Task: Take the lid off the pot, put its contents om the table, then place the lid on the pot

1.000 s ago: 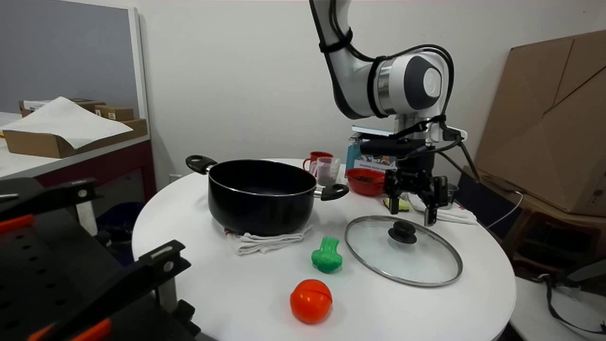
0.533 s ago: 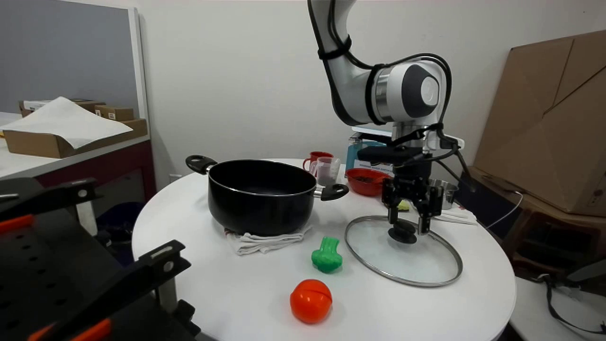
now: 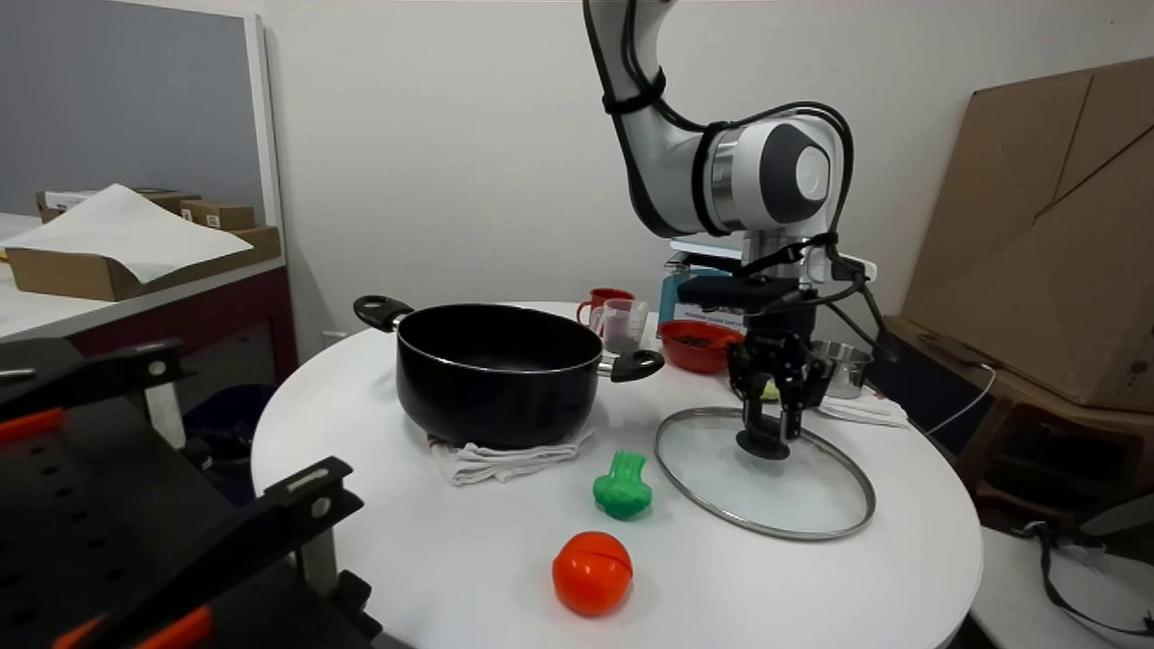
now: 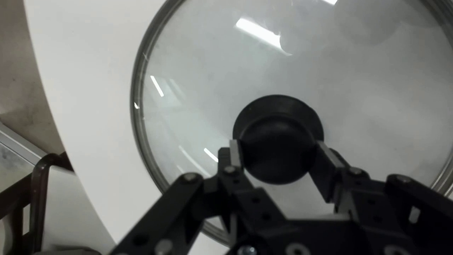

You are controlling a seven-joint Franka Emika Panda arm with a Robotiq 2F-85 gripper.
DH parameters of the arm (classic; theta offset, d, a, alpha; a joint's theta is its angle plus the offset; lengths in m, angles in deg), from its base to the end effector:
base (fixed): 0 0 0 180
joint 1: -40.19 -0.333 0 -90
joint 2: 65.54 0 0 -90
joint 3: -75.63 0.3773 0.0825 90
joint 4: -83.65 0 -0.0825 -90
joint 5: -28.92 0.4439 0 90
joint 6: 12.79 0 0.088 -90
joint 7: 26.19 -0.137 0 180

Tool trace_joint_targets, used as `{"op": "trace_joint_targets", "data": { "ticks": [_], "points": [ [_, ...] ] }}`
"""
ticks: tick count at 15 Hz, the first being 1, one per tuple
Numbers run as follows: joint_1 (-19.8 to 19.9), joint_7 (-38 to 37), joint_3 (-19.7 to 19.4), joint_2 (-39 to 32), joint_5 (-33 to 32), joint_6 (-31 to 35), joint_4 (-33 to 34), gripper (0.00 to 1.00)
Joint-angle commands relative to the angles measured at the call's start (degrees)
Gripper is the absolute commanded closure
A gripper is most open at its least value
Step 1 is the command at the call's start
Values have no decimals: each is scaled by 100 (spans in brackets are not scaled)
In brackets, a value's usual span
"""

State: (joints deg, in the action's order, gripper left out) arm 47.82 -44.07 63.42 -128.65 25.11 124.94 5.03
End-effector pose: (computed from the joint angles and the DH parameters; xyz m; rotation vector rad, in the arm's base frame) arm 0.7590 -0.2452 0.0036 2.8156 -0.7158 -0.0812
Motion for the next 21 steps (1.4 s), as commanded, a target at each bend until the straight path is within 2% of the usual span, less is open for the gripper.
{"op": "trace_joint_targets", "data": {
  "ticks": [1,10,18,21],
  "points": [
    [27,79,91,-17,190,-72,115,76],
    [21,47,84,657,356,-309,-56,76],
    [-207,-42,-28,1773,172,-418,-164,76],
    [-362,46,35,2159,47,-967,-72,76]
  ]
}}
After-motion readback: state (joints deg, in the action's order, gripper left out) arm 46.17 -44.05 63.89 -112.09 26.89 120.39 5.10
